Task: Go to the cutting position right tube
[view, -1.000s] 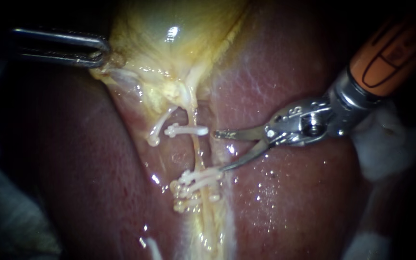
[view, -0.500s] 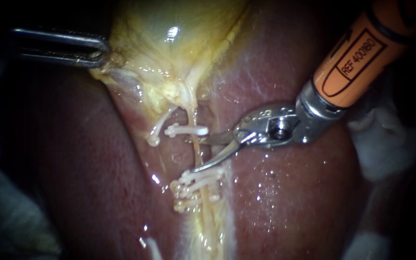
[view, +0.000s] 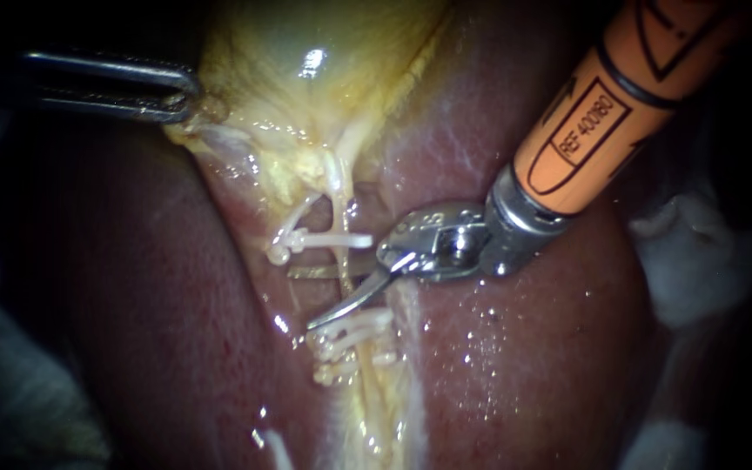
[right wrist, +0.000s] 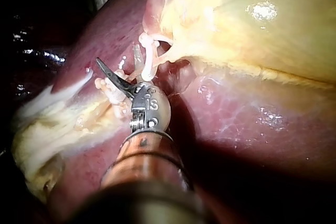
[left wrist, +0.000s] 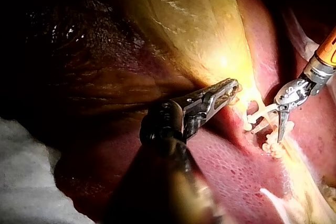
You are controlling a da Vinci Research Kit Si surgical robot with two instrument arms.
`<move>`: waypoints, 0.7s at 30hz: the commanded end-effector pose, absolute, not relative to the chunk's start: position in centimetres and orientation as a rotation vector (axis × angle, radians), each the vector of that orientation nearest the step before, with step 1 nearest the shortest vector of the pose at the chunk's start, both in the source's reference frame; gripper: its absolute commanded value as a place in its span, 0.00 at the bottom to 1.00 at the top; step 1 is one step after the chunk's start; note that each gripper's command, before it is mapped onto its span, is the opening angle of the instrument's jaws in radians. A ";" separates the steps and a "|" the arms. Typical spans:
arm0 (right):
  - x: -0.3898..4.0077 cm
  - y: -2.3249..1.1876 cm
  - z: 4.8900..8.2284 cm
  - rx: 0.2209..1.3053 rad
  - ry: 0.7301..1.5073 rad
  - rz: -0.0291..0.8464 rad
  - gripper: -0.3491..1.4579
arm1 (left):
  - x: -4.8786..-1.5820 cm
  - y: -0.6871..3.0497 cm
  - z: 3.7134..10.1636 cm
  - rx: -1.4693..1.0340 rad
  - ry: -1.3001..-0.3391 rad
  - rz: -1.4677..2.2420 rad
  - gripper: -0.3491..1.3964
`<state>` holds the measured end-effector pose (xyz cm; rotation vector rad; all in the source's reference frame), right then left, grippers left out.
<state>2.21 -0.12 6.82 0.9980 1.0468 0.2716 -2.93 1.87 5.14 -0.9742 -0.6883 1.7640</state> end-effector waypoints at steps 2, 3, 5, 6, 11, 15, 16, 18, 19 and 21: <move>2.25 -0.14 6.85 1.005 1.053 0.281 0.89 | -2.94 1.87 5.14 -0.974 -0.688 1.764 0.00; 2.26 -0.14 6.85 1.007 1.058 0.282 0.89 | -2.94 1.87 5.14 -0.974 -0.688 1.764 0.00; 2.28 -0.14 6.86 1.014 1.067 0.288 0.89 | -2.94 1.87 5.14 -0.974 -0.688 1.764 0.00; 2.28 -0.14 6.85 1.017 1.072 0.288 0.89 | -2.94 1.87 5.14 -0.974 -0.688 1.764 0.00; 2.27 -0.14 6.80 1.027 1.086 0.286 0.86 | -2.94 1.87 5.14 -0.974 -0.688 1.763 0.00; 2.25 -0.14 6.68 1.042 1.110 0.289 0.86 | -2.94 1.87 5.14 -0.977 -0.685 1.769 0.00; 2.25 -0.13 6.64 1.046 1.113 0.290 0.85 | -2.94 1.87 5.14 -0.977 -0.685 1.769 0.00; 2.26 -0.11 6.55 1.054 1.119 0.291 0.85 | -2.94 1.87 5.14 -0.977 -0.685 1.769 0.00; 2.26 -0.10 6.51 1.057 1.119 0.290 0.85 | -2.94 1.87 5.14 -0.977 -0.686 1.769 0.00; 2.26 -0.07 6.44 1.064 1.120 0.287 0.85 | -2.94 1.87 5.14 -0.977 -0.686 1.769 0.00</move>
